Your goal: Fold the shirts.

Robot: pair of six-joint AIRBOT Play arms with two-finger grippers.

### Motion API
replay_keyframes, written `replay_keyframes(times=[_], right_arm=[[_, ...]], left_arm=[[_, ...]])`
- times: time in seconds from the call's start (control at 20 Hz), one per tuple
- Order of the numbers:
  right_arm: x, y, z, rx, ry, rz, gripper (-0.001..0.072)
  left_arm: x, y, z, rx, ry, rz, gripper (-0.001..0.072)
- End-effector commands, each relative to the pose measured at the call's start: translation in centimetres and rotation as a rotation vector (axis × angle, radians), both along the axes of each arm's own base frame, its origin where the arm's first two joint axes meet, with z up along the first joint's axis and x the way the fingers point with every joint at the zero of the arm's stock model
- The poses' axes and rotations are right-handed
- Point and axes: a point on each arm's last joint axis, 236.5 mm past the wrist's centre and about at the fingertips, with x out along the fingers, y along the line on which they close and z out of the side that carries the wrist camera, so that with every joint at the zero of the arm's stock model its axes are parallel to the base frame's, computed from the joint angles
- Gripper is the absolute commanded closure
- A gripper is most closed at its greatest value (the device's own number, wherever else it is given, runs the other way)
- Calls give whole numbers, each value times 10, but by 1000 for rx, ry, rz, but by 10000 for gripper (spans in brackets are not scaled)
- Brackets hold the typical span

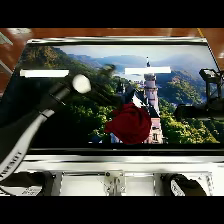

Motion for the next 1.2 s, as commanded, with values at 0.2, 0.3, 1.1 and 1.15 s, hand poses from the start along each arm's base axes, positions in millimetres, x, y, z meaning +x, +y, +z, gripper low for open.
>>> replay_keyframes(times=[0.2, 0.3, 1.1, 1.15], right_arm=[[33, 1, -34, 437, 87, -109, 24], [34, 3, -53, 485, 164, -115, 23], [42, 36, -139, 515, 389, -72, 24], [35, 38, -146, 520, 409, -85, 24]], left_arm=[[-16, 157, -44, 80, 309, 194, 6], [-36, 125, -83, -16, 394, 218, 6], [-59, 7, -188, -274, 527, 400, 119], [-61, 7, -189, -270, 528, 394, 279]])
